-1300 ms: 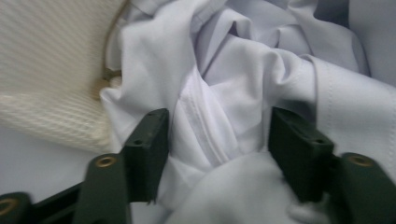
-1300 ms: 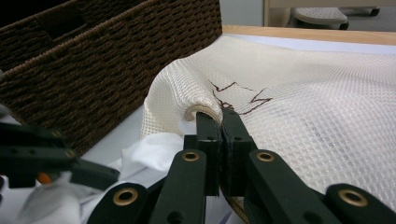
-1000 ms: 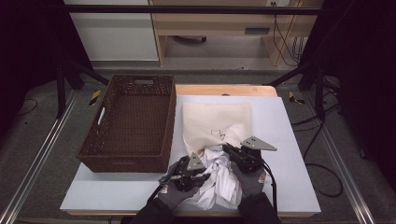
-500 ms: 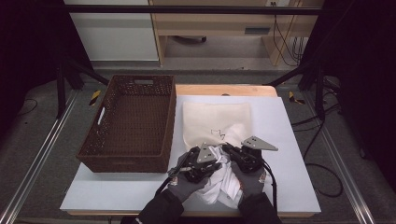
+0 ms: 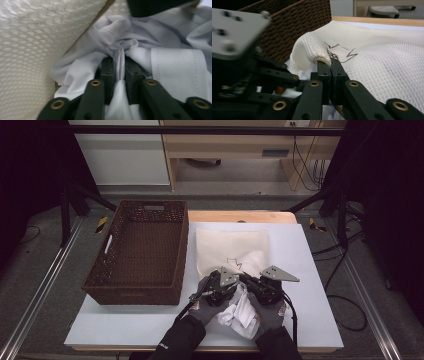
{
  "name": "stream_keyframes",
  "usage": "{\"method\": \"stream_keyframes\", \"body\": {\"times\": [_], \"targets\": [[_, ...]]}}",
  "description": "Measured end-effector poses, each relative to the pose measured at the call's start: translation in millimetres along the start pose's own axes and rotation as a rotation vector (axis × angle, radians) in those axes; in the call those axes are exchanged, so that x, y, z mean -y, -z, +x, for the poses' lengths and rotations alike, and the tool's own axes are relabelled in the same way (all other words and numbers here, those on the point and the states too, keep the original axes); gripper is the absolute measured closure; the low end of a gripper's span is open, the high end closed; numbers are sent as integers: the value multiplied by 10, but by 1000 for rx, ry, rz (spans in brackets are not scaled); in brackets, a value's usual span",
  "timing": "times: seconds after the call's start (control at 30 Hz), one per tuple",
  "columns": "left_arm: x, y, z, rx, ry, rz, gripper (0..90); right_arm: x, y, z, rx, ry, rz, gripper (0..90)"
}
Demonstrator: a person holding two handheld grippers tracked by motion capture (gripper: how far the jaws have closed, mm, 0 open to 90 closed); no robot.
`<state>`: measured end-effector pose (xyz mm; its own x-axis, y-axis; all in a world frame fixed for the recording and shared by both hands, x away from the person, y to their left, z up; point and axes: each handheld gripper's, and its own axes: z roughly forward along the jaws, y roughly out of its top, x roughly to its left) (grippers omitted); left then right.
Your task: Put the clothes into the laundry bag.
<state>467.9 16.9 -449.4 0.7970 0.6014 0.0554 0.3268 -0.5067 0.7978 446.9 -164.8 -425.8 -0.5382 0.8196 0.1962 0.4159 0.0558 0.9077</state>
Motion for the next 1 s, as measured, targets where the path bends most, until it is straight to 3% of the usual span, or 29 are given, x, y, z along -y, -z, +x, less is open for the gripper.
{"method": "stream_keyframes", "body": {"times": [0.1,0.2,0.3,0.43,0.5,0.6,0.67,0.73,0.83,0.9,1.0], "targets": [[30,178,5,-12,22,-42,544,5,-5,-6,5,1,4,885],[33,262,69,-49,27,-42,418,2,-11,10,5,3,4,885],[27,192,159,-47,46,-17,332,2,-23,25,6,5,7,885],[52,53,224,-36,67,4,316,2,-24,19,4,6,9,885],[59,-1,234,-16,69,14,366,4,-28,20,4,9,12,885],[51,-42,224,42,82,36,580,4,-27,22,2,10,11,885],[26,-11,165,37,52,40,740,2,-21,16,1,9,9,885],[-4,66,80,59,18,16,811,1,-19,9,-1,4,8,886],[-73,168,-62,110,-31,-26,824,1,-24,9,-11,2,-1,886],[-116,154,-116,107,-58,-19,824,0,-16,18,-14,3,-7,886],[-127,49,-86,106,-45,-16,824,-5,5,14,-16,-5,-17,886]]}}
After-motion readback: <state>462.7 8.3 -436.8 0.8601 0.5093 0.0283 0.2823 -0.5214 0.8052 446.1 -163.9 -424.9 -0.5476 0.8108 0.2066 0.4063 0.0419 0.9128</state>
